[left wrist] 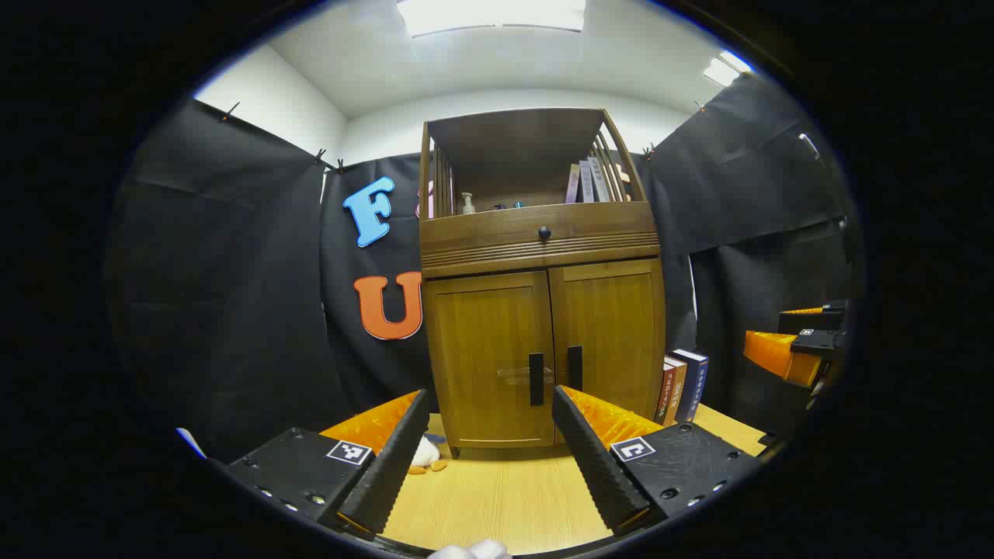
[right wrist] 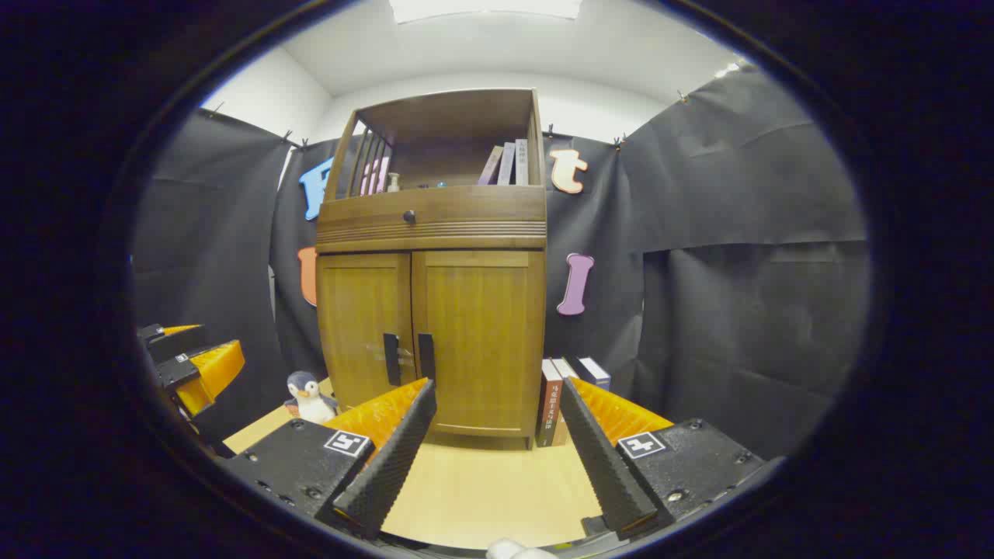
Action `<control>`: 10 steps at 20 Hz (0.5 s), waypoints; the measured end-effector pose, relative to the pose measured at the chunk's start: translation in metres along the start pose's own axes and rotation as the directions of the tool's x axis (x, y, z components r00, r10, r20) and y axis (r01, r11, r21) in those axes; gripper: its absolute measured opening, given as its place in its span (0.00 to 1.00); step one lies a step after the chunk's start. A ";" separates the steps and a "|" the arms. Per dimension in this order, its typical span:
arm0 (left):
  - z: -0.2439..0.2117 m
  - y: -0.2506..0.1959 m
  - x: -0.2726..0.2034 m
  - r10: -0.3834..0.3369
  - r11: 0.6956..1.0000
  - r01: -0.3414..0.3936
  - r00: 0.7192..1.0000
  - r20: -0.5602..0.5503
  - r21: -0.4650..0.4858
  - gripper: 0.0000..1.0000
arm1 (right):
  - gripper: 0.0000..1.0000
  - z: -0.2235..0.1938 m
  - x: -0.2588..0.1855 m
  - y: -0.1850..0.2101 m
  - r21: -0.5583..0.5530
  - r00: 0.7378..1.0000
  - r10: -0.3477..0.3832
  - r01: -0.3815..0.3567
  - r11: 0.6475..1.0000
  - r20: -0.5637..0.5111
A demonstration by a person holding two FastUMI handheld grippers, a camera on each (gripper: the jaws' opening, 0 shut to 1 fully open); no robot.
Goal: Open the right door of the double-door shoe cabinet with the right hand, and open the left door with the left hand.
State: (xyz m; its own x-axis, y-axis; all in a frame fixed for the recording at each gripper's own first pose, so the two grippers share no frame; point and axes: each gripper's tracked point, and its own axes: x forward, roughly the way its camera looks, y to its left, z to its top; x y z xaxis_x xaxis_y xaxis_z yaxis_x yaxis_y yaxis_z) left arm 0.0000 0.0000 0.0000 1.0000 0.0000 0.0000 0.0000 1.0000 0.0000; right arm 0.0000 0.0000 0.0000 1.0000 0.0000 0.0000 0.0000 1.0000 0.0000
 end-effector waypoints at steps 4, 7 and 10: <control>-0.002 0.000 -0.002 -0.005 1.000 0.005 1.000 -0.009 -0.015 0.96 | 1.00 0.000 -0.002 0.000 0.002 1.000 -0.005 0.005 1.000 -0.006; -0.003 0.004 -0.002 -0.006 1.000 0.006 1.000 -0.010 -0.006 0.96 | 1.00 -0.001 -0.003 0.002 -0.003 1.000 -0.006 0.006 1.000 -0.007; -0.004 0.007 -0.004 -0.008 1.000 0.008 1.000 -0.018 -0.016 0.96 | 1.00 -0.001 -0.006 0.004 0.005 1.000 -0.004 0.004 1.000 -0.011</control>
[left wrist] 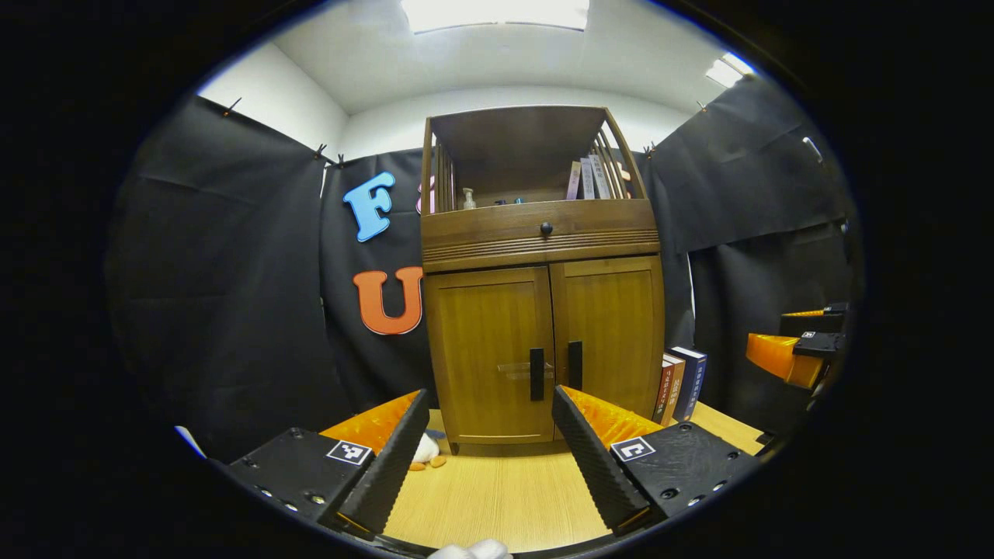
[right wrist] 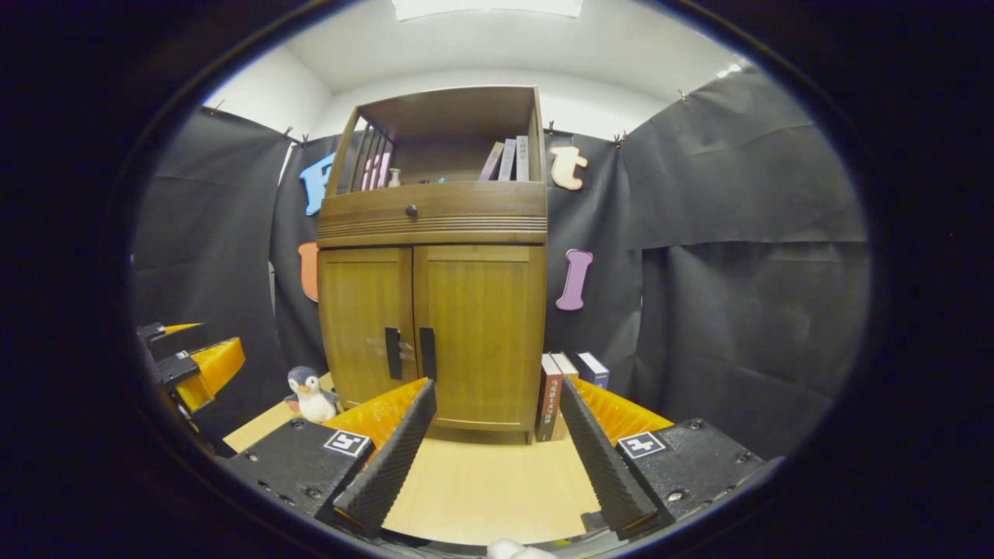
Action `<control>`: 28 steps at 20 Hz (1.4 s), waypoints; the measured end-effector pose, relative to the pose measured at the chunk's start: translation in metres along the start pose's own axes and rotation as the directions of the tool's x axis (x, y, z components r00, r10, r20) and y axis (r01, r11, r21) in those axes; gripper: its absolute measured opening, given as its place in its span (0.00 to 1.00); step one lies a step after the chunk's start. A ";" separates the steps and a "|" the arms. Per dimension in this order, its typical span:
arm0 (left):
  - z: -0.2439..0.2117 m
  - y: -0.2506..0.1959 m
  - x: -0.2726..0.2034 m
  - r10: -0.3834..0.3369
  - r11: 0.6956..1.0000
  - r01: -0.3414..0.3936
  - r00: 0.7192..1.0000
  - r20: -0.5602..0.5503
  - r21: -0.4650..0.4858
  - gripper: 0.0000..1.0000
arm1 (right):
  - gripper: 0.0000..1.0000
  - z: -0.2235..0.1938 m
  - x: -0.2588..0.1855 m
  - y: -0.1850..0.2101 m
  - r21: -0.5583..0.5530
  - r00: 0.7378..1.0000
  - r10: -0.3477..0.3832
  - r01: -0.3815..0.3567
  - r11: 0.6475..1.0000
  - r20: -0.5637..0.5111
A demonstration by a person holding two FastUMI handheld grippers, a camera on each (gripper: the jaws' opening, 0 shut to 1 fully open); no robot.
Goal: Open the right door of the double-door shoe cabinet with the right hand, and open the left door with the left hand.
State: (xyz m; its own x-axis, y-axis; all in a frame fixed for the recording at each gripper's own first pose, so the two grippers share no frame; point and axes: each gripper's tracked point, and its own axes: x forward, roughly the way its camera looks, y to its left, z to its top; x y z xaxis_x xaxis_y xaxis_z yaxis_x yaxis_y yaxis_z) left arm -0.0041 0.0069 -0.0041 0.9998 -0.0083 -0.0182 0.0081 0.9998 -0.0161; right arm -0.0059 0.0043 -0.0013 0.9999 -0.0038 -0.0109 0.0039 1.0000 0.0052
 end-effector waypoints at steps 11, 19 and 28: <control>-0.008 0.018 -0.004 0.038 0.999 -0.037 0.999 -0.022 0.011 0.96 | 1.00 -0.009 0.046 0.005 -0.033 1.000 0.000 -0.001 0.999 -0.026; -0.017 0.024 -0.001 0.122 0.993 -0.121 0.991 -0.056 0.015 0.96 | 1.00 -0.013 0.159 0.041 -0.024 0.995 0.096 -0.096 0.995 -0.030; -0.025 0.042 0.003 0.274 0.962 -0.274 0.956 -0.104 0.016 0.96 | 1.00 -0.051 0.293 0.103 0.017 0.978 0.178 -0.178 0.984 -0.109</control>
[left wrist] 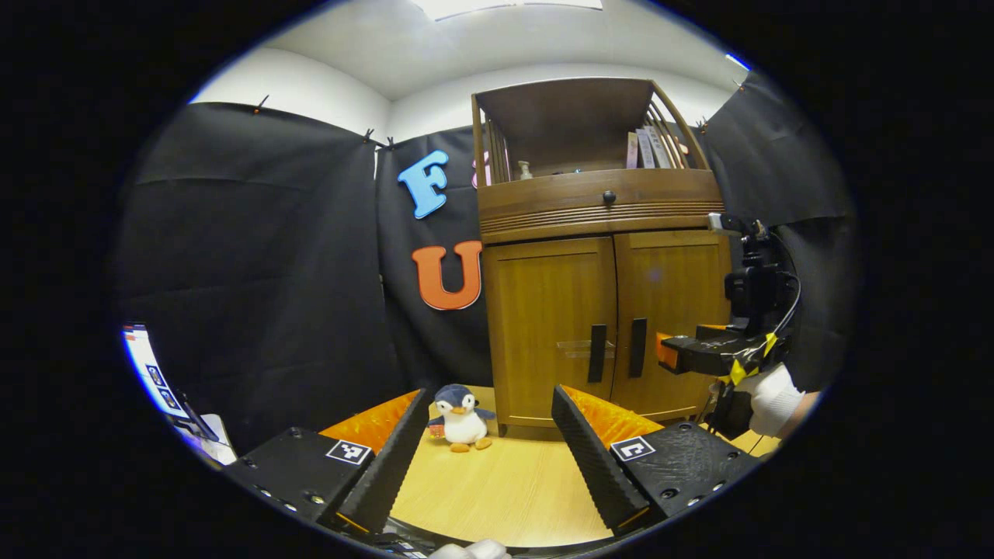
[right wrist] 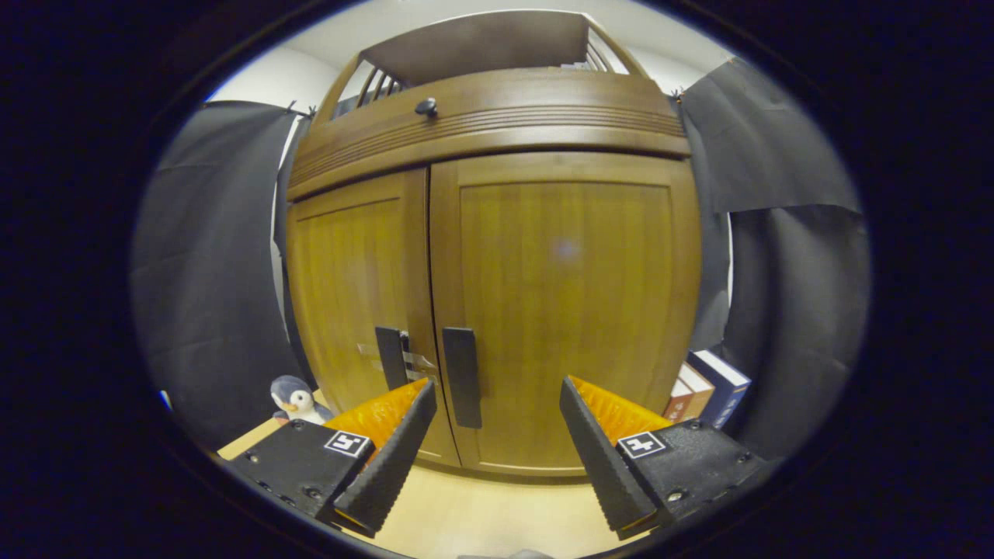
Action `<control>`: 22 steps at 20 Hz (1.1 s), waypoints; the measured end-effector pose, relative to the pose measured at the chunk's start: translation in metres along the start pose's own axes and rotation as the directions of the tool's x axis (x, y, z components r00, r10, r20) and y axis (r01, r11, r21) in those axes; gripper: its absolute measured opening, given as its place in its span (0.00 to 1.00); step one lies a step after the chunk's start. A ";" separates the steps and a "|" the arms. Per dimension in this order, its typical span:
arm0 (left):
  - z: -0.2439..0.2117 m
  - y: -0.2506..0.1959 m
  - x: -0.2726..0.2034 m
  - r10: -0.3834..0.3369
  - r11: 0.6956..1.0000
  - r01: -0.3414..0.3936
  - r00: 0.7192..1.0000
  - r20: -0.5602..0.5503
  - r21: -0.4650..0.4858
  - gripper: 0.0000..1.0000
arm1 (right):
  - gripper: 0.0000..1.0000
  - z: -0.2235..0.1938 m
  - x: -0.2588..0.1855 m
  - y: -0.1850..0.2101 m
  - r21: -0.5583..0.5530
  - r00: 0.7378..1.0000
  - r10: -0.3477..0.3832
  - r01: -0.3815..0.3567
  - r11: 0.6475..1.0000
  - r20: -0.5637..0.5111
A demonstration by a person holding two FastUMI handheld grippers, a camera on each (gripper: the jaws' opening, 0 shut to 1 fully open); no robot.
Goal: Open the right door of the double-door shoe cabinet with the right hand, and open the left door with the left hand.
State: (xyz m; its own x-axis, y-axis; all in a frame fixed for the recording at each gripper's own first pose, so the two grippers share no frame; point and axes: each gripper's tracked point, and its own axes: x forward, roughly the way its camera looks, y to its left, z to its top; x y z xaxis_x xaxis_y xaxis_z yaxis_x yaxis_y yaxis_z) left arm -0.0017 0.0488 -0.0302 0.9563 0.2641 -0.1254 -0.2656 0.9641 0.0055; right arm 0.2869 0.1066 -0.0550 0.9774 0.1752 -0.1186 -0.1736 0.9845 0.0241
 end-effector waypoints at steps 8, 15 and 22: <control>-0.005 0.007 0.009 0.117 0.993 -0.116 0.993 -0.024 0.012 0.96 | 0.89 -0.024 0.077 0.027 0.003 0.996 0.048 -0.048 0.999 -0.077; -0.018 0.014 0.006 0.146 0.989 -0.146 0.988 -0.044 0.017 0.96 | 0.45 -0.024 0.094 0.032 0.006 0.996 0.013 -0.012 1.000 -0.084; -0.017 0.025 0.001 0.135 0.991 -0.136 0.990 -0.026 -0.012 1.00 | 0.32 -0.026 0.087 0.032 -0.007 0.991 0.035 -0.036 0.999 -0.133</control>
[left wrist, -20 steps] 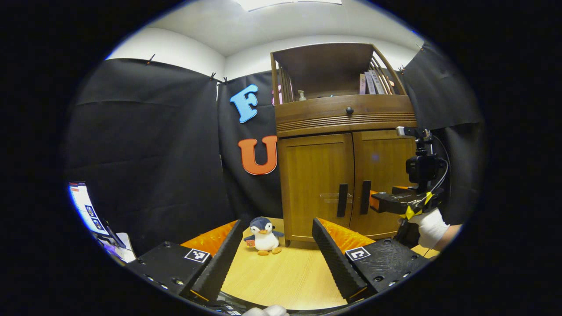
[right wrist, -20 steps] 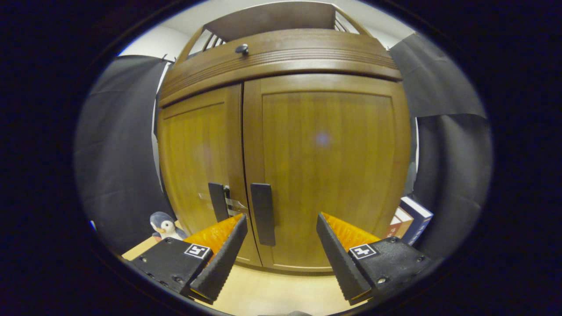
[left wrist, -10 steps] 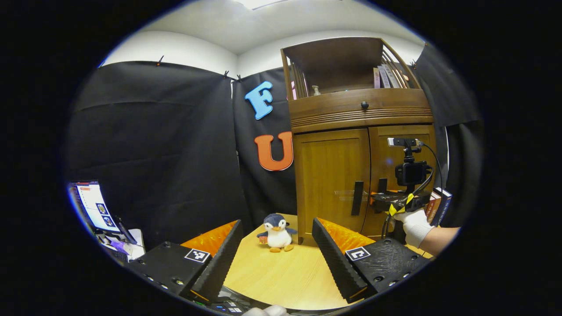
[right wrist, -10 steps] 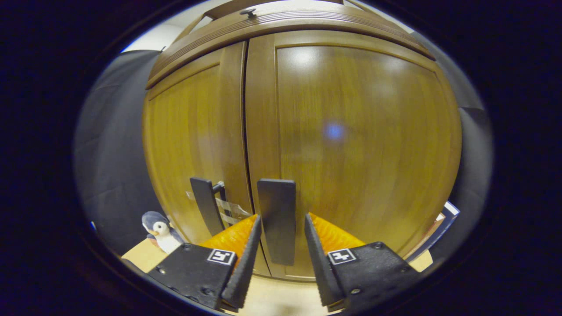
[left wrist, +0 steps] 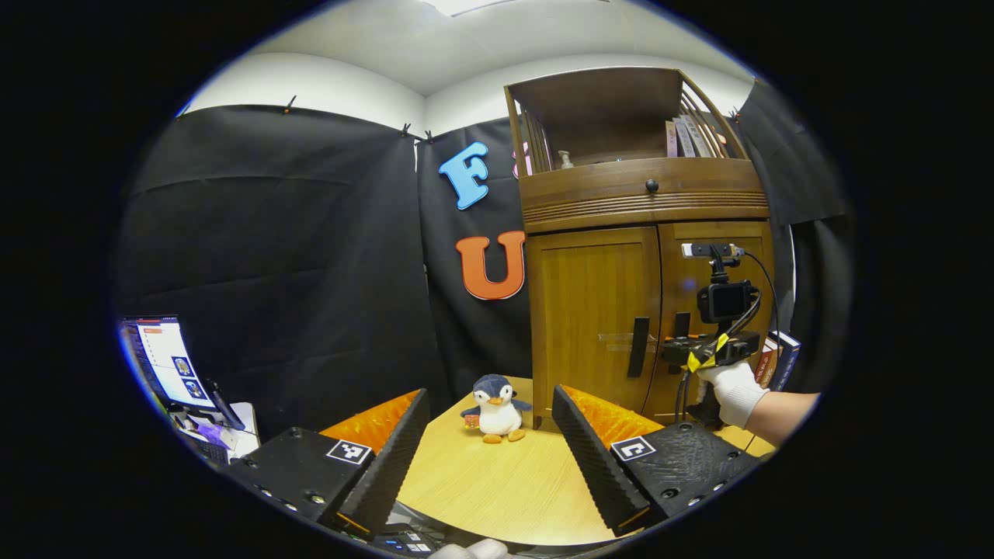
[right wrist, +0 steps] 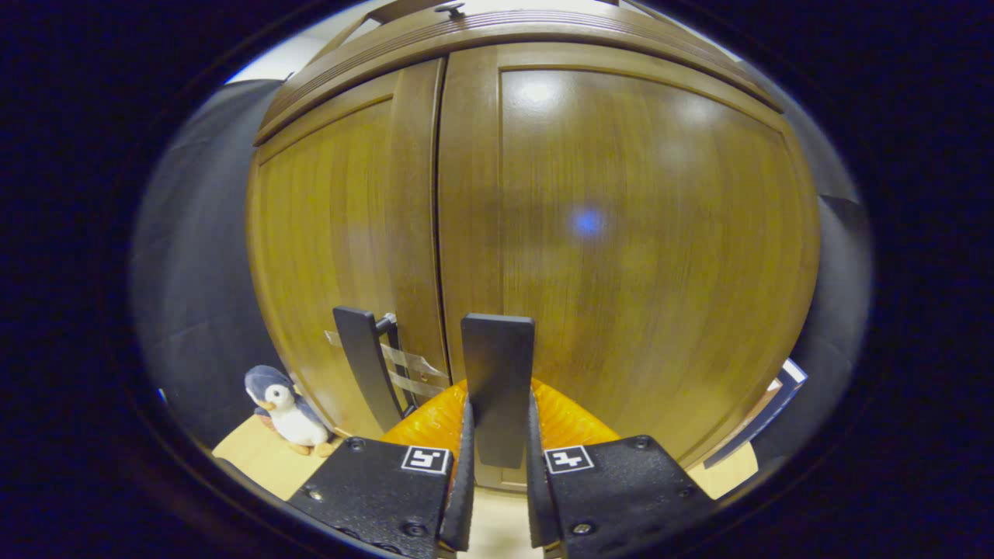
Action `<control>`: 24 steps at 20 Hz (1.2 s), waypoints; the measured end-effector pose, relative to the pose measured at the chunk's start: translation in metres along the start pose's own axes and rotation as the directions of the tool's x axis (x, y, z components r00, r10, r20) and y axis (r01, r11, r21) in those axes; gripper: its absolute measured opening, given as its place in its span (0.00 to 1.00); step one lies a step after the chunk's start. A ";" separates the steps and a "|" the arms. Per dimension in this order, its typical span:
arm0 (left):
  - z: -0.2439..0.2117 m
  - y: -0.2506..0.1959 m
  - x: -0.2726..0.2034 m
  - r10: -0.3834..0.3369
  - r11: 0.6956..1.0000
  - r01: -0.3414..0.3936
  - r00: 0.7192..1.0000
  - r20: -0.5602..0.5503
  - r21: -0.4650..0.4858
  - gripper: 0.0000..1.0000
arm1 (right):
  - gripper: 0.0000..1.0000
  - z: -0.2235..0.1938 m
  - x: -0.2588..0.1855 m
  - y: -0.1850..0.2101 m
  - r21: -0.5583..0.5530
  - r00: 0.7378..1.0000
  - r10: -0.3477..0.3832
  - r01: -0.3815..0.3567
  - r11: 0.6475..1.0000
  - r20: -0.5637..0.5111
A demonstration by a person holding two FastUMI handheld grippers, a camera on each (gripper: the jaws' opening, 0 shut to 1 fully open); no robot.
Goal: Open the right door of the double-door shoe cabinet with the right hand, and open the left door with the left hand.
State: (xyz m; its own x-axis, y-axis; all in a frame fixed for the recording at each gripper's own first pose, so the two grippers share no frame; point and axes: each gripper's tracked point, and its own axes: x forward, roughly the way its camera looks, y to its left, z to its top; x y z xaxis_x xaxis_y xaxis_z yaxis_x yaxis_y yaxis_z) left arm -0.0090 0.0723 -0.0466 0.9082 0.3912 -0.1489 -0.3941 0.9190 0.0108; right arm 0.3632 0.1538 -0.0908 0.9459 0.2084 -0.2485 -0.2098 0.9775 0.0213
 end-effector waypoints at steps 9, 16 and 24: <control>-0.001 0.010 -0.002 -0.068 0.998 0.069 0.997 0.027 -0.016 0.96 | 0.28 -0.021 -0.070 -0.004 -0.025 0.999 0.045 -0.045 0.999 -0.014; -0.001 0.004 -0.009 -0.158 0.987 0.158 0.987 0.038 -0.002 0.96 | 0.28 -0.040 -0.127 -0.023 -0.023 1.000 0.019 -0.019 1.000 -0.020; -0.002 -0.020 -0.023 -0.267 0.964 0.267 0.962 0.047 0.016 0.96 | 0.25 -0.058 -0.187 -0.066 0.014 0.999 -0.035 0.035 0.999 -0.015</control>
State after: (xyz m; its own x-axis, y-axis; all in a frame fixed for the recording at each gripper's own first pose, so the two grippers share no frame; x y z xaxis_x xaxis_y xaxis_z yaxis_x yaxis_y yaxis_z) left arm -0.0225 0.0447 -0.0458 0.9861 0.1331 -0.0994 -0.1351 0.9907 -0.0135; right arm 0.1862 0.0483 -0.1020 0.9489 0.1740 -0.2633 -0.1733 0.9845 0.0260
